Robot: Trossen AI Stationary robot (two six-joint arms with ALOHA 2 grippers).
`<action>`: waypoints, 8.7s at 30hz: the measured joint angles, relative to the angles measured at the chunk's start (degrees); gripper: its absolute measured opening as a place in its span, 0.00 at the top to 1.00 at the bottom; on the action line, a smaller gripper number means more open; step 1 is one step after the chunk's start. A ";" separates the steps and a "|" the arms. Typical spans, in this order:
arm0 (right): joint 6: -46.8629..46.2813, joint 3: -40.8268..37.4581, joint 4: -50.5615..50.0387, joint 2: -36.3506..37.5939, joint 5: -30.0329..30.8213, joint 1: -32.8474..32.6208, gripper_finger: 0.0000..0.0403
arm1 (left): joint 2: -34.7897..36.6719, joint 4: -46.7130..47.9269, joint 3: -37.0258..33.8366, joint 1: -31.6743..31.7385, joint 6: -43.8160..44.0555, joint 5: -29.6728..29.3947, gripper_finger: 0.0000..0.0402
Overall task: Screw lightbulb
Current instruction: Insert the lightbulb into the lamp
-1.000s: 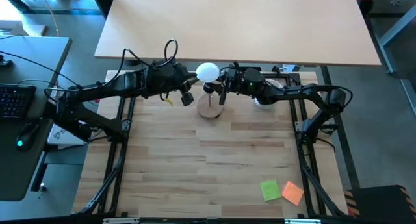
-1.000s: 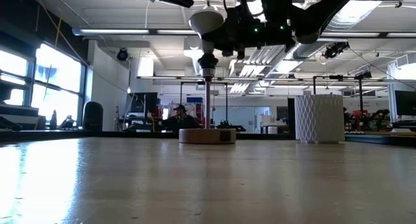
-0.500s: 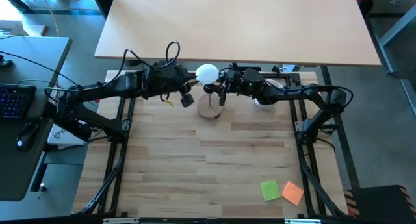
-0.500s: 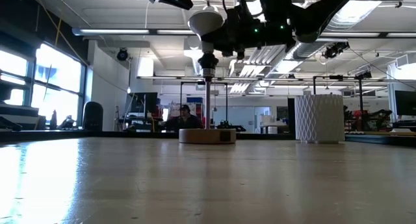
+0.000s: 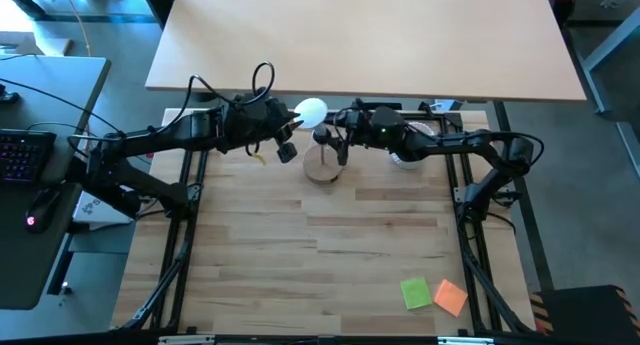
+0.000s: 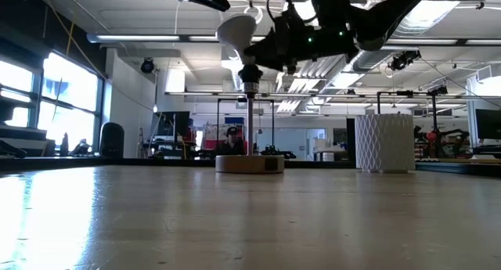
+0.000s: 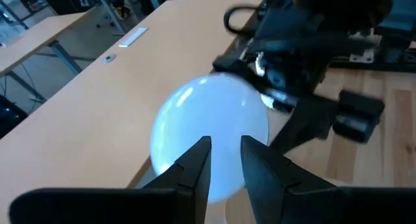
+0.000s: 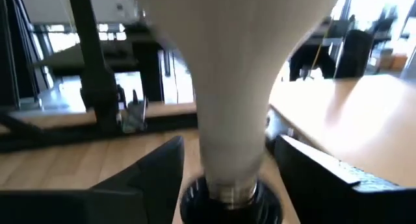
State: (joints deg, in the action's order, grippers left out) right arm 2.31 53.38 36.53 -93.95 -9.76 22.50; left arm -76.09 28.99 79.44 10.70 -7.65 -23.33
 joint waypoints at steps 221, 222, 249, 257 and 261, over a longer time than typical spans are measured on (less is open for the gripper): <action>2.23 6.84 -34.85 11.30 3.59 1.83 0.60 | 8.52 -33.56 -28.30 12.48 0.04 9.49 1.00; 2.35 6.85 -34.59 10.94 1.92 1.86 0.58 | 8.52 -33.55 -28.30 12.47 0.03 9.49 1.00; -2.39 7.90 -1.56 -4.74 -3.05 1.75 0.47 | 8.19 -46.17 -40.39 8.07 2.50 6.51 1.00; -1.69 9.31 -2.05 -4.74 -4.78 1.83 0.64 | 8.17 -48.24 -42.27 8.07 2.52 8.25 1.00; -1.86 9.31 -2.77 -4.73 -5.38 1.88 0.64 | 8.17 -50.02 -43.43 8.07 2.66 8.24 1.00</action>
State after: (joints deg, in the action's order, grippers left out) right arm 0.45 62.70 33.76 -98.69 -15.14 24.38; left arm -67.92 -21.03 36.01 18.76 -4.99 -15.09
